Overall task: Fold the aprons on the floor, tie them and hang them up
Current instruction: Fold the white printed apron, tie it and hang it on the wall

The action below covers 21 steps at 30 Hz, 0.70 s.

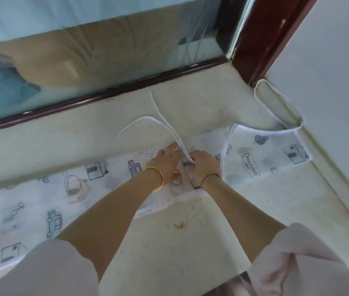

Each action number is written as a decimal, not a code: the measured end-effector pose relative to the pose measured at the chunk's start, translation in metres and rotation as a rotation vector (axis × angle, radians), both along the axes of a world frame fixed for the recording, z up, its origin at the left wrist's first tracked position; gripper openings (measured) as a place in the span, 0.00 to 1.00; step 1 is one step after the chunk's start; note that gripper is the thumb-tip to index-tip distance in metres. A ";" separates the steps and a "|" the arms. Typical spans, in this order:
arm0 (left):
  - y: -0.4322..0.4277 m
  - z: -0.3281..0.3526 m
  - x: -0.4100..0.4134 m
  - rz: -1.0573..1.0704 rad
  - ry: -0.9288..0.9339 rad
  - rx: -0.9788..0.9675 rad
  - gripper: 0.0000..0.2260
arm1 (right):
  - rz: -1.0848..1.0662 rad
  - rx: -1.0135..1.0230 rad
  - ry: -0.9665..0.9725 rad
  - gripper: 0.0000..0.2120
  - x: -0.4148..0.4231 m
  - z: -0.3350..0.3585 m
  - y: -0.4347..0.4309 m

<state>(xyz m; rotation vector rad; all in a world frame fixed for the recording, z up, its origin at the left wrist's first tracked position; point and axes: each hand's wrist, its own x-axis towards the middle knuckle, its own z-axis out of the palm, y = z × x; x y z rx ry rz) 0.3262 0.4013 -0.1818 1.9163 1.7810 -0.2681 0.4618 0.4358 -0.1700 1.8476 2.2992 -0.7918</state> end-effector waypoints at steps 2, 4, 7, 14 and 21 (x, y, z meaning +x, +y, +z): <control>0.002 0.003 0.004 -0.006 0.033 -0.053 0.36 | -0.278 -0.207 0.352 0.10 0.015 0.009 0.001; 0.004 0.005 0.011 0.001 0.096 -0.062 0.35 | -0.434 -0.323 0.454 0.10 0.039 0.016 0.002; 0.008 0.006 0.014 0.016 0.154 -0.062 0.36 | -0.458 -0.400 0.384 0.08 0.078 0.025 0.001; 0.036 0.007 -0.008 0.139 0.205 -0.134 0.37 | -0.898 -0.322 0.504 0.07 0.138 0.022 -0.010; 0.065 0.027 0.021 0.204 0.361 -0.233 0.34 | -1.356 -0.009 0.380 0.14 0.207 0.016 -0.040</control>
